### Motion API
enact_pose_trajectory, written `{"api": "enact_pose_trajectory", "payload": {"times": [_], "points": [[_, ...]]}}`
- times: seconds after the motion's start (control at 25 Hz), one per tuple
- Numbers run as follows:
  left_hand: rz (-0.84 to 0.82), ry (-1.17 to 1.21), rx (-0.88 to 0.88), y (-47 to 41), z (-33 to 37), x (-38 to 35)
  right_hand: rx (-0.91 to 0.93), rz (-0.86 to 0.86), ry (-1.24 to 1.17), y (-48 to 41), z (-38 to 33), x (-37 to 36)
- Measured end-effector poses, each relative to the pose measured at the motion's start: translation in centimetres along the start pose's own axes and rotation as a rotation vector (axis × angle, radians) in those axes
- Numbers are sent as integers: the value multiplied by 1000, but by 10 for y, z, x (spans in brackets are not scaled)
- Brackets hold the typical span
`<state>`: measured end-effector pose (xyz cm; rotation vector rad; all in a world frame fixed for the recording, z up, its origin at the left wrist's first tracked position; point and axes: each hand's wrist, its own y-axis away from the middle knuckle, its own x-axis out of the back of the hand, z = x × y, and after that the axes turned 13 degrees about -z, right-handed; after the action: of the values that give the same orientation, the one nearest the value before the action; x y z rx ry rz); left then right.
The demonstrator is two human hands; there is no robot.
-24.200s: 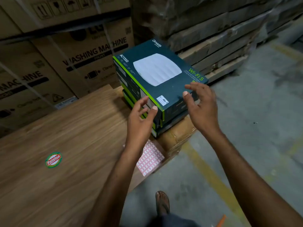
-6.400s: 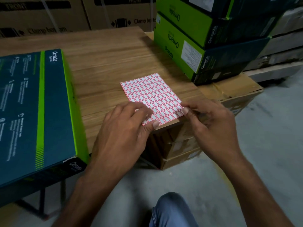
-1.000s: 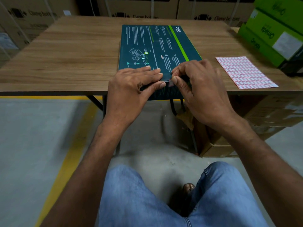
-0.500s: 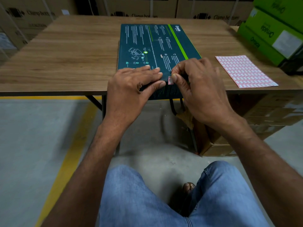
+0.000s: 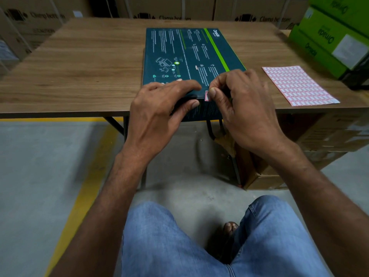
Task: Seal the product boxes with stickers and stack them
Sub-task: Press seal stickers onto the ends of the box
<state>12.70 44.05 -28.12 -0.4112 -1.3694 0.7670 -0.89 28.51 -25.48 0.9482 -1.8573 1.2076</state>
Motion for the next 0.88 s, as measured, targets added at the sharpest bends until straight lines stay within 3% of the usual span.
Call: {"api": "enact_pose_trajectory", "payload": {"times": [0.44,0.88], "points": [[-103,-126,-76,1,-5,0,2,-17,-58,-2,3,2],[-72,-39,-25,0,-7,-2,-19,107,-195,5,5,-10]]}}
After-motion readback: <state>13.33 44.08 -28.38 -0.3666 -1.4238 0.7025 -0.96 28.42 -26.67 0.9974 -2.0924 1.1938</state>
